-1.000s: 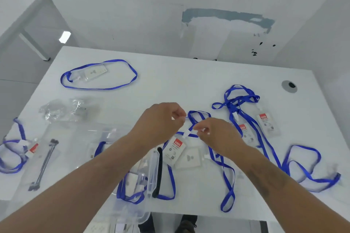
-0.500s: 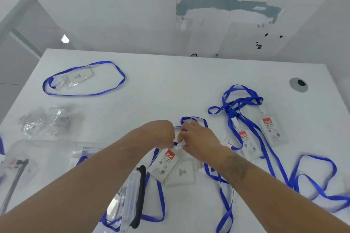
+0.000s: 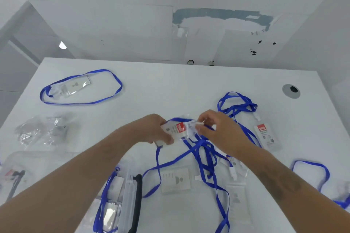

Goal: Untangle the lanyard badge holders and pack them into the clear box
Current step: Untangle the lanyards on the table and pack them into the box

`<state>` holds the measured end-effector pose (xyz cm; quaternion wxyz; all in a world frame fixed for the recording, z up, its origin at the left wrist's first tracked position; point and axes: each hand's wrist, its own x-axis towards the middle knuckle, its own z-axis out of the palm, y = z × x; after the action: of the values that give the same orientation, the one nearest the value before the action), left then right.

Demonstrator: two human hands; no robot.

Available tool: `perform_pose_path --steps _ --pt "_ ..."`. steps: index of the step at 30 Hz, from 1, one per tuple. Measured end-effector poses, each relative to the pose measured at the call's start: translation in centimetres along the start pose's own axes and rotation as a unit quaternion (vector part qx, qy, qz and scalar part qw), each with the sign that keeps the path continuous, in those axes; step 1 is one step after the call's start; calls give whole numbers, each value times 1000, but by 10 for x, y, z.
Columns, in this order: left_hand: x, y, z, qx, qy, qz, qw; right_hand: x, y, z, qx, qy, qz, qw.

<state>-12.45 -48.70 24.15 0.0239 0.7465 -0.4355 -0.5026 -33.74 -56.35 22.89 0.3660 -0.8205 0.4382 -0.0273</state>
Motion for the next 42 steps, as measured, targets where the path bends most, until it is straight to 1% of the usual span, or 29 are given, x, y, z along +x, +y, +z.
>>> perform_pose_path --steps 2,4,6,10,14,16,19,21,24,26,30,32,34,38,40,42 --pt "-11 -1 -17 -98 1 22 995 -4 -7 -20 59 14 15 998" --pt "-19 -1 -29 -168 -5 38 985 -7 -14 -38 118 -2 29 993" --pt "-29 1 -35 -200 -9 48 979 -12 -22 -55 171 -31 43 984" --pt "-45 6 -37 -250 -8 60 966 -20 -35 -72 227 -58 60 970" --pt "-53 9 -36 -306 7 58 950 -25 -40 -72 279 -50 80 956" --pt "-56 10 -39 -305 18 62 950 -27 -41 -72 295 -39 81 951" --pt "-60 10 -45 -278 56 73 956 -32 -42 -73 281 -37 80 955" --pt "-63 11 -49 -288 69 86 951 -35 -41 -74 264 -30 81 961" --pt "-71 15 -55 -343 55 119 930 -39 -39 -74 241 -15 79 967" --pt "-75 19 -58 -375 38 130 917 -42 -39 -73 224 16 65 972" --pt "-85 28 -65 -395 7 114 912 -45 -41 -77 209 89 24 974" --pt "-87 29 -68 -429 8 116 896 -46 -44 -81 210 104 18 972" --pt "-89 30 -70 -468 11 123 875 -49 -47 -82 214 101 14 972" --pt "-90 34 -69 -556 27 134 820 -53 -53 -73 215 93 -2 972" --pt "-90 40 -67 -585 27 141 798 -53 -57 -63 181 90 1 979" --pt "-91 48 -62 -596 23 149 789 -51 -64 -49 108 71 4 992"
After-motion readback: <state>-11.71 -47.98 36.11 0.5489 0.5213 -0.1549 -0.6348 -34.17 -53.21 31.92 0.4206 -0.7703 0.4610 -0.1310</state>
